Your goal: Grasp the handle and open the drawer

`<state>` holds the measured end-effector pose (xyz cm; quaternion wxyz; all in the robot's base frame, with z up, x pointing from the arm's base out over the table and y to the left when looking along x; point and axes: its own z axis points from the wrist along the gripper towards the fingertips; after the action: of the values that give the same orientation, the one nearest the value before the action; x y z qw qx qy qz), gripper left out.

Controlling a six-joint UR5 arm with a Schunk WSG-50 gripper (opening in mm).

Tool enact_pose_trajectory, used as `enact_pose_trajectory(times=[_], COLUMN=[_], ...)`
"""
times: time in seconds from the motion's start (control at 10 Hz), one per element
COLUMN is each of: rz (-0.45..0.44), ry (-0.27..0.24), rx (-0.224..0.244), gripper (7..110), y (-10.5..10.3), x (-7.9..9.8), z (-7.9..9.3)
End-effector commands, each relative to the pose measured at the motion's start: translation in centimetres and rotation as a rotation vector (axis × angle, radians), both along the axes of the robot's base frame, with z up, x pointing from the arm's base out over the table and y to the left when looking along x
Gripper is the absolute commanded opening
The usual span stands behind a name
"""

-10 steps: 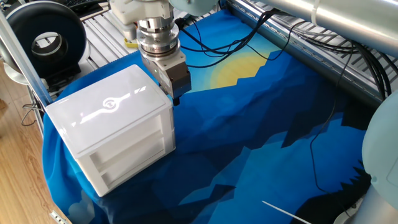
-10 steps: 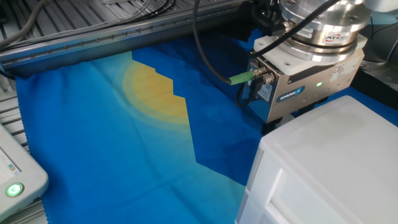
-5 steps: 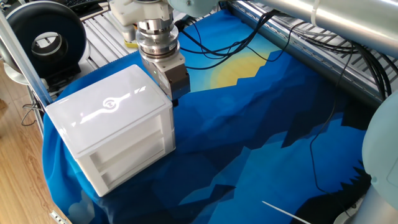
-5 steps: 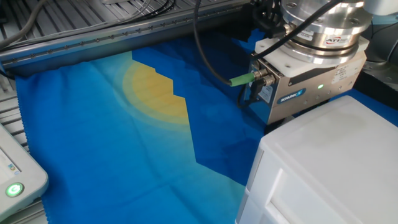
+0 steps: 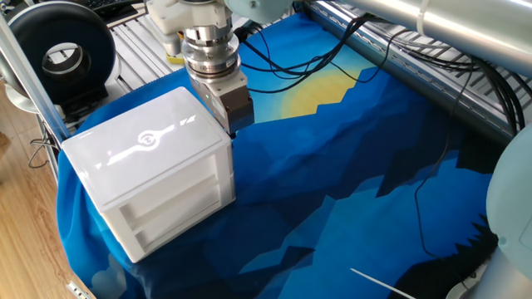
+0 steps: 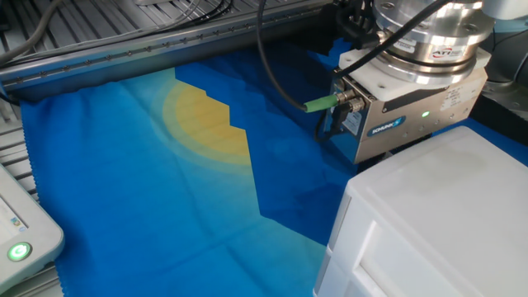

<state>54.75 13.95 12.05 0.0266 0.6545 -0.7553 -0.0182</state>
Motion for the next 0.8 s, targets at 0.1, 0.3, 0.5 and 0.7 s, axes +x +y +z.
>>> enact_pose_trajectory(times=[0.1,0.3,0.5,0.7], rz=[0.01,0.051,0.077,0.103], ry=[-0.031,-0.039,-0.042,-0.042], rx=[0.022,0.033,0.032,0.036], gripper=[22,22,7,7], y=[0.49,0.72,0.68,0.65], x=[0.75,0.92,0.88,0.82], z=[0.07,0.06,0.04,0.12])
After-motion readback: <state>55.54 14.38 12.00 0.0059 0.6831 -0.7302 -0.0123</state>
